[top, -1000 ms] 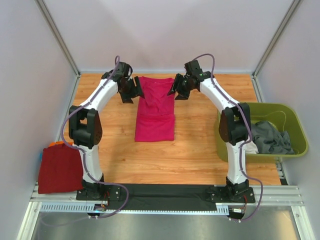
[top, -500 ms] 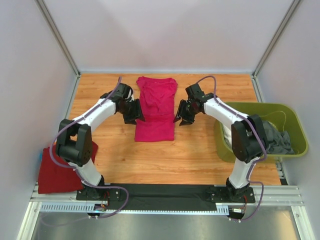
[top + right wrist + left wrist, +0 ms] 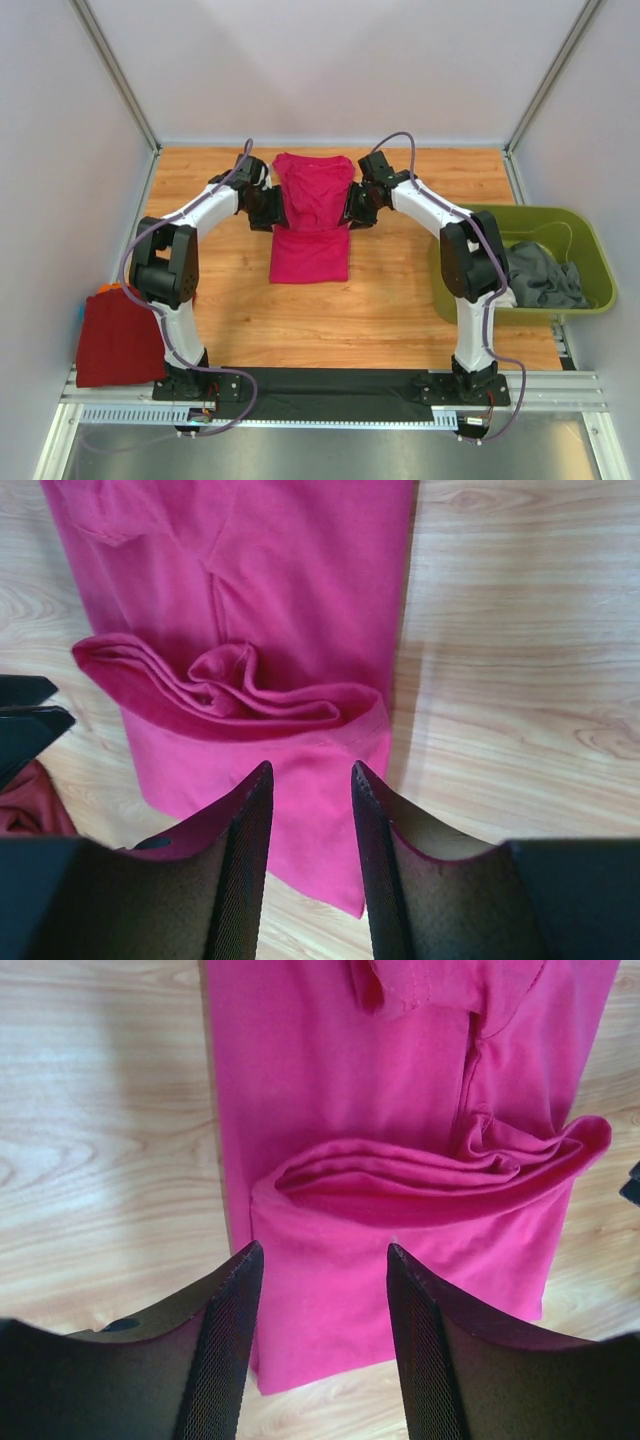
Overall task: Fold and stack the t-shirts
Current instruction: Fold the tshirt
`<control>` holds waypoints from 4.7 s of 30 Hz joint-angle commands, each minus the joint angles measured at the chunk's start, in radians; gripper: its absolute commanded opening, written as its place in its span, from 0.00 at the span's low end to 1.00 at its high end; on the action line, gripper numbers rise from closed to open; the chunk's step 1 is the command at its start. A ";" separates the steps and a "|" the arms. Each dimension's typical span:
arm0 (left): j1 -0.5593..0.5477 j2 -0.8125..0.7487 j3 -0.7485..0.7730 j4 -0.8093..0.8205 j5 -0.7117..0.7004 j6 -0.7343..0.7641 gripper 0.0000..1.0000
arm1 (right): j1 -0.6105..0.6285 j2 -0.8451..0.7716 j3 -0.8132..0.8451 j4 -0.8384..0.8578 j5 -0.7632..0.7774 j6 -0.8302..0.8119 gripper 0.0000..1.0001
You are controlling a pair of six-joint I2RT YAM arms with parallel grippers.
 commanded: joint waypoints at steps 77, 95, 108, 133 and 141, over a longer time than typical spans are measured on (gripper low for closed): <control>0.018 -0.258 -0.540 0.147 0.033 -0.168 0.40 | 0.147 -0.194 -0.436 0.142 -0.029 0.115 0.54; 0.018 -0.204 -0.534 0.146 0.000 -0.173 0.00 | 0.149 -0.125 -0.422 0.130 -0.010 0.095 0.00; -0.167 -0.480 -0.620 -0.240 -0.129 -0.346 0.00 | 0.251 -0.338 -0.622 -0.011 -0.033 0.077 0.00; -0.066 -0.457 0.045 -0.571 -0.353 -0.308 0.00 | 0.244 -0.311 0.042 -0.386 0.301 0.035 0.00; -0.046 -0.292 0.165 -0.546 -0.402 -0.327 0.00 | 0.149 -0.191 0.099 -0.332 0.171 0.026 0.00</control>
